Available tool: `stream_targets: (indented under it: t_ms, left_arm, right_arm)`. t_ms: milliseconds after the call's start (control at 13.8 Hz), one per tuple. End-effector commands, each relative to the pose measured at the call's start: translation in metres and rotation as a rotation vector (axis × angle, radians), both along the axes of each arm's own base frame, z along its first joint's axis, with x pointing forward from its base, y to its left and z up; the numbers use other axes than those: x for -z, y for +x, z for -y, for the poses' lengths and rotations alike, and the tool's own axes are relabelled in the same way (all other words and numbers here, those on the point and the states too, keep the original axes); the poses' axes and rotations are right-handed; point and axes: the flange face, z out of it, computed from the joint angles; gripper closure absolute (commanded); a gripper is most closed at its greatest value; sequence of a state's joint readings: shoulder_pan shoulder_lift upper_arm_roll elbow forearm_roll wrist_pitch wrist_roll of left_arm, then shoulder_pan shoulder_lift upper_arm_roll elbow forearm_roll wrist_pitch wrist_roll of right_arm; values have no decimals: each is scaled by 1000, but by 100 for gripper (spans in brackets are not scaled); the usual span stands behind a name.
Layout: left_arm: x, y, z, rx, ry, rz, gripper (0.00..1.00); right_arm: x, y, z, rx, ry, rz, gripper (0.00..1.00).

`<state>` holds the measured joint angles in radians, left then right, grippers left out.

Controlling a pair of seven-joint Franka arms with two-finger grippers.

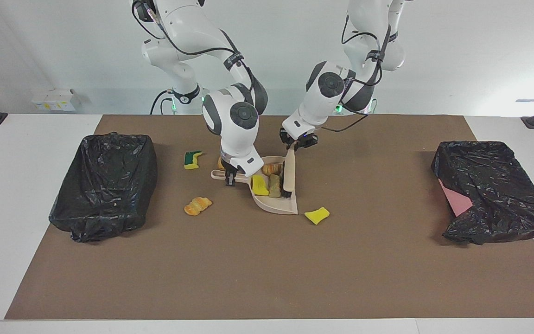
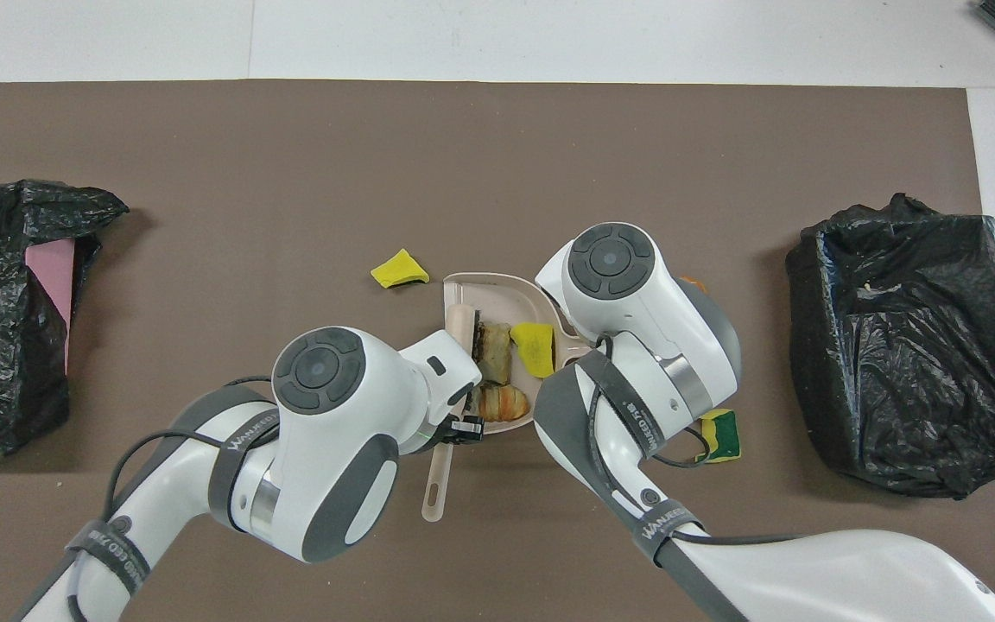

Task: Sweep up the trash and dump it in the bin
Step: 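Brush the trash into the dustpan with the left gripper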

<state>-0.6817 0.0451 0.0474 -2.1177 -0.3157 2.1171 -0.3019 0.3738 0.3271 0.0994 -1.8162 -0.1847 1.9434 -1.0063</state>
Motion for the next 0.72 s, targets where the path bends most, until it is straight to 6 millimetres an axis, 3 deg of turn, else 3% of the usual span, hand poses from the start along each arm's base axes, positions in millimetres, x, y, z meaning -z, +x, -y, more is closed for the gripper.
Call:
stream_targets:
  t_ms: [0,72,217,289,506,651]
  left_arm:
    - [-48,47,-49,-57,26,22,100]
    - [-56,58,-54,-66,35,14,100]
    - [-53,80,-80,-77,89,50,100]
    - [-50,92,-101,-78,97,62,100]
    - [-15,128,-136,-42,112,82,100]
    - [11,140,-145,9,125,99,100]
  right_arm:
    - [-2,-4,6,-31,-17,6,100]
    - [-2,-4,6,-31,-17,6,100]
    - [-1,-4,6,-31,-16,6,100]
    - [-1,-4,6,-31,-16,6,100]
    - [-1,-4,6,-31,-16,6,100]
    - [-1,-4,6,-31,-16,7,100]
